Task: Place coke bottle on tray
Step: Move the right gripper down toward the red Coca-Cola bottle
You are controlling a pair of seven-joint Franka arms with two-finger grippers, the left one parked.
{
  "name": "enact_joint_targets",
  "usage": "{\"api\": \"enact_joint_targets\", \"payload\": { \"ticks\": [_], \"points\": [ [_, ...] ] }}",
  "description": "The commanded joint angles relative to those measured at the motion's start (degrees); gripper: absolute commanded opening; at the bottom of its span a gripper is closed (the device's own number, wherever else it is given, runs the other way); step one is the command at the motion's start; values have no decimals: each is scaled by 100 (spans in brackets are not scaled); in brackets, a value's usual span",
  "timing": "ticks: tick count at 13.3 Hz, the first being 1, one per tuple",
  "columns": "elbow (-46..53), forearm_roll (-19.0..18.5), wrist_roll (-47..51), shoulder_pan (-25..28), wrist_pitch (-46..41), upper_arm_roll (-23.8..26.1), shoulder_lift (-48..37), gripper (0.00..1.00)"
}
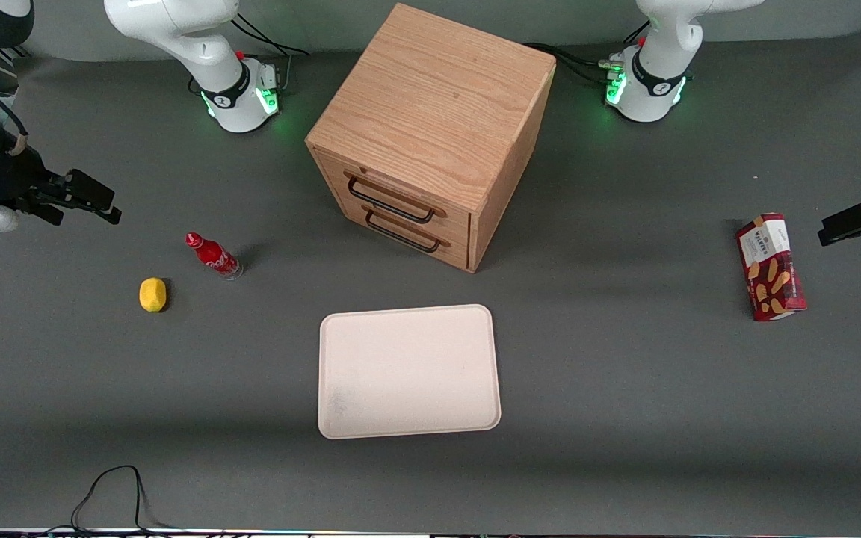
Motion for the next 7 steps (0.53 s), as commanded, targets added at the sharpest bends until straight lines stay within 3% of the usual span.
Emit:
{"api": "enact_joint_targets", "payload": {
  "ticks": [1, 7],
  "points": [
    [268, 56, 92, -13, -201, 2, 203, 100],
    [-397, 30, 57, 22, -97, 11, 256, 100]
  ]
}}
